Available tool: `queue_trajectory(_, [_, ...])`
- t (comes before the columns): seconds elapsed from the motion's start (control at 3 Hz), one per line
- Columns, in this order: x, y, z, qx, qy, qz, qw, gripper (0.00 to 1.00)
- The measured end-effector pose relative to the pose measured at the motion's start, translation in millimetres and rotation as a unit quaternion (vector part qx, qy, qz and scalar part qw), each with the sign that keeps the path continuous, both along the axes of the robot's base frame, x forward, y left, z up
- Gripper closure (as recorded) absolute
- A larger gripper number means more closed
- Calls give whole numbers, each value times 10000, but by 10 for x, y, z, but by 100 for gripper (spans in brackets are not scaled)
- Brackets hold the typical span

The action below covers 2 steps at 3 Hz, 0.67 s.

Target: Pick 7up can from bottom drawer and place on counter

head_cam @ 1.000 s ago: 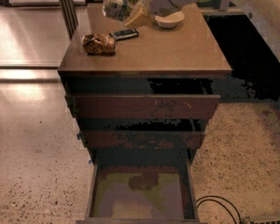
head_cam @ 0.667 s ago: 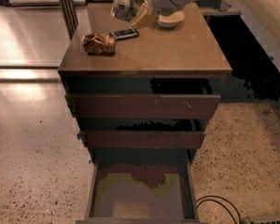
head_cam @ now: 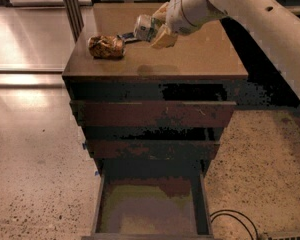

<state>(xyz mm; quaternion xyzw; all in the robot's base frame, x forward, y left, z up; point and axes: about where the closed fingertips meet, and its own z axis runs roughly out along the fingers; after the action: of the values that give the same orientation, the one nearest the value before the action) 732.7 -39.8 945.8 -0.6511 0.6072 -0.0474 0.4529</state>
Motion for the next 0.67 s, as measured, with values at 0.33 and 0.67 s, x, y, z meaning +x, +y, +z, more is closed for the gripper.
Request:
queue_trajectory(0.33, [-10,-9,-408,173,339,84,9992,100])
queue_trajectory(0.67, [-31,32,-793,321,674,195,9970,100])
